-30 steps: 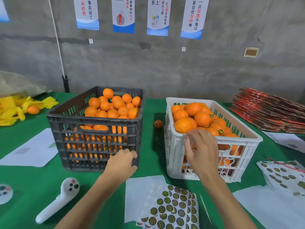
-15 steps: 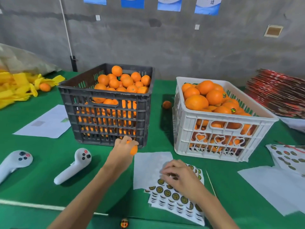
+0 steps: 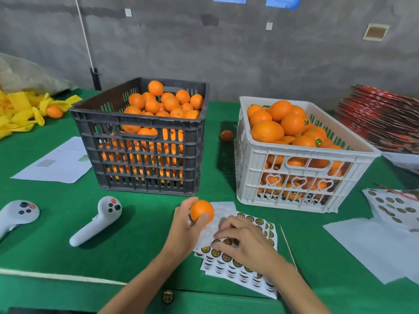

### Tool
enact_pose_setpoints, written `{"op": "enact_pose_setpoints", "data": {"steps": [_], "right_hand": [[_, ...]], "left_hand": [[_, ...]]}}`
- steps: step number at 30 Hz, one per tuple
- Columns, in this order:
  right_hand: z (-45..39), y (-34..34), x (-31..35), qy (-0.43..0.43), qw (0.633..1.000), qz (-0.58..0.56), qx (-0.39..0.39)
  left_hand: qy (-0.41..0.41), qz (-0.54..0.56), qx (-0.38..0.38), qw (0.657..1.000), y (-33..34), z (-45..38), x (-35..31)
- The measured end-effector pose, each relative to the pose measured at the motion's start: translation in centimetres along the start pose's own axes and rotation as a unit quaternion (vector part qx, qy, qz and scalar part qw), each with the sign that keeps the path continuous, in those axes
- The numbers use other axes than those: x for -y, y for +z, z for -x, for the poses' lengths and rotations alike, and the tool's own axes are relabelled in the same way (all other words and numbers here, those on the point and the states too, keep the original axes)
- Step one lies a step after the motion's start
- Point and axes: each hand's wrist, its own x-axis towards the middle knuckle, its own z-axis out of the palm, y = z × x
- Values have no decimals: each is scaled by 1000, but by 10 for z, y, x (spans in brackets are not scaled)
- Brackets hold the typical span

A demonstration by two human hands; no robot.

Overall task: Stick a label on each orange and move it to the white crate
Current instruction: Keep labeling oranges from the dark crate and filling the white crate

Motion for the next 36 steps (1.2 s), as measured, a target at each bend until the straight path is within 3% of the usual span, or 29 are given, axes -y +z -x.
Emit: {"op": "enact_pose_setpoints", "data": {"steps": [3,9,13,16,19,25,30,36], "right_hand": [[0,2,-4,71,988,-134,9],[-2,3,0,96,985,-140,12],[0,7,11,92,995,20,-34],[1,15,27,81,982,154,-75],[5,23,34,83,971,188,-124],[2,23,36,148,973,170,-55],[3,16,29,201,976,33,-81],[3,15,26,234,968,-38,-82]], "left_hand": [[12,0,-1,1000,1,2,6],[23,-1,21,1000,2,4,13],[22,-6,29,999,3,5,12],[17,-10,26,999,4,4,12],[15,-10,22,1000,4,5,13],[19,-38,-2,999,2,4,21],[-5,-64,-6,998,2,6,22],[-13,-78,-14,997,5,8,19]]}}
